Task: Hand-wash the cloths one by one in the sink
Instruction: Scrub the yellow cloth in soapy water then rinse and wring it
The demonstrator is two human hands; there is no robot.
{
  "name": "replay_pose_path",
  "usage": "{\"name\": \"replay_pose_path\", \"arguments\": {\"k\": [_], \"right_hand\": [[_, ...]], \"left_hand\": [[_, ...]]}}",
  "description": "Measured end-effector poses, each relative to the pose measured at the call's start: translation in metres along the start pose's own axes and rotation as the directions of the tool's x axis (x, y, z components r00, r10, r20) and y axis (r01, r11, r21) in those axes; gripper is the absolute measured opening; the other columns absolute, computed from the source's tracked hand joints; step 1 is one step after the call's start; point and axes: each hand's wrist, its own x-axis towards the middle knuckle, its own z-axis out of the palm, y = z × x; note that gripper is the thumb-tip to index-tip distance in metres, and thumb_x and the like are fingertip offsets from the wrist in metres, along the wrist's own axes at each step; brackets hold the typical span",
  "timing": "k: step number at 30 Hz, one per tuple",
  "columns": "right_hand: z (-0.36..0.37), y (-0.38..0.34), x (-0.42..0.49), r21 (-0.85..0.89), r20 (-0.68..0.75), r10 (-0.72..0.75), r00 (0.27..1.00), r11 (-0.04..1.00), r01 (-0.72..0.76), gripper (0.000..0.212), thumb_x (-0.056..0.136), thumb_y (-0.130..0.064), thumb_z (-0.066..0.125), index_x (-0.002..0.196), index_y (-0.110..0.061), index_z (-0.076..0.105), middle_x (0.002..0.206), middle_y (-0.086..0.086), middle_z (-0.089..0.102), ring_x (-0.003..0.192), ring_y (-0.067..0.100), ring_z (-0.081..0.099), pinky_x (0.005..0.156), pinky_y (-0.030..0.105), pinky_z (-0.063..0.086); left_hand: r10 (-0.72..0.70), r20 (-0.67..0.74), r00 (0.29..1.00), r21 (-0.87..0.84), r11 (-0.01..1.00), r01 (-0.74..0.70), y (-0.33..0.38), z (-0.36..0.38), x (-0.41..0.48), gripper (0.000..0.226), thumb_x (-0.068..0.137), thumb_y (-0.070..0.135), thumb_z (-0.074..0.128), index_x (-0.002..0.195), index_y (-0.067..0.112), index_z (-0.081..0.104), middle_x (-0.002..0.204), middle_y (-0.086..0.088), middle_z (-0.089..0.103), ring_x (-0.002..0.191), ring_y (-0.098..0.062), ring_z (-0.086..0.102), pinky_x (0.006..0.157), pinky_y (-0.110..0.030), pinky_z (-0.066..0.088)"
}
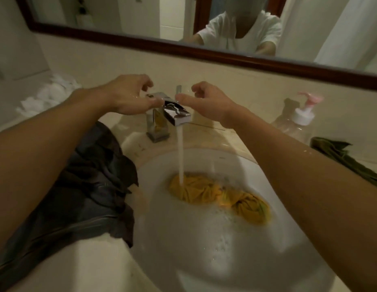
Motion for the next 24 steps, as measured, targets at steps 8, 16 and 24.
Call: {"name": "replay_pose_path", "arguments": {"k": [8, 16, 24], "right_hand": [[-0.001, 0.005, 0.043, -0.195, 0.203, 0.077, 0.976, 0.980, -0.036, 0.085, 0.079, -0.079, 0.065, 0.133, -0.013, 0.057, 0.125, 0.000, 0.061, 0.112, 0.018, 0.058, 0.086, 0.032, 0.046], [0.014, 0.001, 0.043, 0.057, 0.190, 0.003, 0.982, 0.998, -0.014, 0.057, 0.079, -0.055, 0.077, 0.122, -0.018, 0.069, 0.114, 0.001, 0.073, 0.109, 0.018, 0.066, 0.085, 0.036, 0.045], [0.019, -0.010, 0.031, 0.186, 0.192, 0.047, 0.980, 0.979, -0.084, 0.103, 0.076, -0.044, 0.085, 0.161, -0.024, 0.031, 0.158, 0.009, 0.045, 0.143, 0.030, 0.045, 0.115, 0.040, 0.035]], "left_hand": [[0.088, 0.190, 0.978, 0.028, 0.995, -0.094, -0.020, -0.005, 0.021, 0.110, 0.058, 0.098, 0.033, 0.149, 0.037, 0.037, 0.154, 0.002, 0.042, 0.135, -0.025, 0.044, 0.109, -0.051, 0.040], [0.118, 0.172, 0.978, -0.025, 0.993, -0.115, -0.026, 0.006, 0.026, 0.092, 0.072, 0.086, 0.038, 0.148, 0.034, 0.042, 0.150, 0.006, 0.046, 0.130, -0.020, 0.047, 0.108, -0.046, 0.040], [0.057, 0.168, 0.984, -0.022, 0.998, -0.054, -0.015, 0.006, 0.018, 0.100, 0.068, 0.085, 0.035, 0.151, 0.030, 0.039, 0.154, 0.002, 0.042, 0.137, -0.023, 0.042, 0.112, -0.044, 0.035]]}}
